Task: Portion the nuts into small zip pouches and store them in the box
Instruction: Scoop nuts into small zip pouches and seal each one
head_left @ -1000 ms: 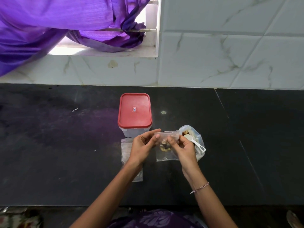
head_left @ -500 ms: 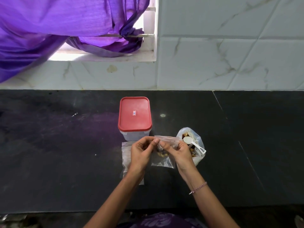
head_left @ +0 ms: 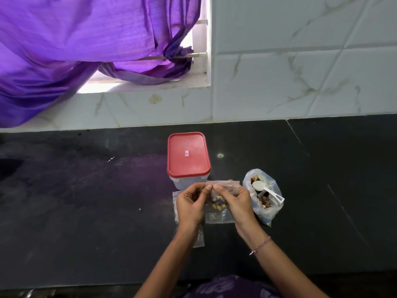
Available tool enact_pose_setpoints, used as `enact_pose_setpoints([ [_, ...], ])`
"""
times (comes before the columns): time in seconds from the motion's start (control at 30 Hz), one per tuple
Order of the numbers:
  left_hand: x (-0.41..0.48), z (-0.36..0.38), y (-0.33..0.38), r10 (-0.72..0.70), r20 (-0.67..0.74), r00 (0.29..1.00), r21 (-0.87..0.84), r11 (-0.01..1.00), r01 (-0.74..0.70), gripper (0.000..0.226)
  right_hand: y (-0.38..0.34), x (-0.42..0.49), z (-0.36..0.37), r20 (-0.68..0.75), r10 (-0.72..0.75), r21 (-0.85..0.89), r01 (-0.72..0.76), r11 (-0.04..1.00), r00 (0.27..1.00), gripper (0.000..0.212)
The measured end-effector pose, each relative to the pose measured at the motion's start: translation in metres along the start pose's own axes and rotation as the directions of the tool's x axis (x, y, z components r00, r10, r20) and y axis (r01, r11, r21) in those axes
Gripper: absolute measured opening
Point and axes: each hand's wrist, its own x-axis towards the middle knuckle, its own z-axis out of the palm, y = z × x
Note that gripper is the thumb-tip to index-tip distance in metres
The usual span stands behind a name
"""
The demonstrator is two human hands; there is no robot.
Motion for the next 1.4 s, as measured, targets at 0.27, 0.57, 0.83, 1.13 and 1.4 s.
enact_pose_setpoints([
  [0.27, 0.008, -0.01, 0.006, 0.032, -0.053, 0.998, 0.022, 0.999, -0.031, 0.006, -0.005, 0.004, 0.004, 0.102, -0.031, 0.079, 0.023, 0.997, 0.994, 0.031],
  [0.57, 0.01, -0.006, 0.005, -0.062, 0.017, 0.998, -0.036, 0.997, 0.063, 0.01, 0.005, 0.013, 0.005, 0.018, -0.034, 0.009, 0.033, 0.999, 0.999, 0.019],
  [0.83, 0.025, -0.006, 0.004, -0.093, -0.045, 0.995, 0.002, 0.996, 0.093, 0.01, 0.003, 0.017, -0.003, 0.096, 0.03, 0.008, -0.031, 0.999, 0.995, 0.023],
  [1.13, 0.018, 0.003, 0.005, -0.125, 0.012, 0.992, -0.132, 0.983, 0.126, 0.014, 0.005, 0.02, -0.001, -0.073, -0.025, -0.041, 0.022, 0.999, 0.997, 0.013],
  [1.4, 0.017, 0.0, 0.0, -0.125, -0.072, 0.99, -0.047, 0.991, 0.122, 0.014, 0.007, 0.014, 0.0, -0.019, 0.02, -0.028, -0.02, 0.999, 1.0, 0.033],
])
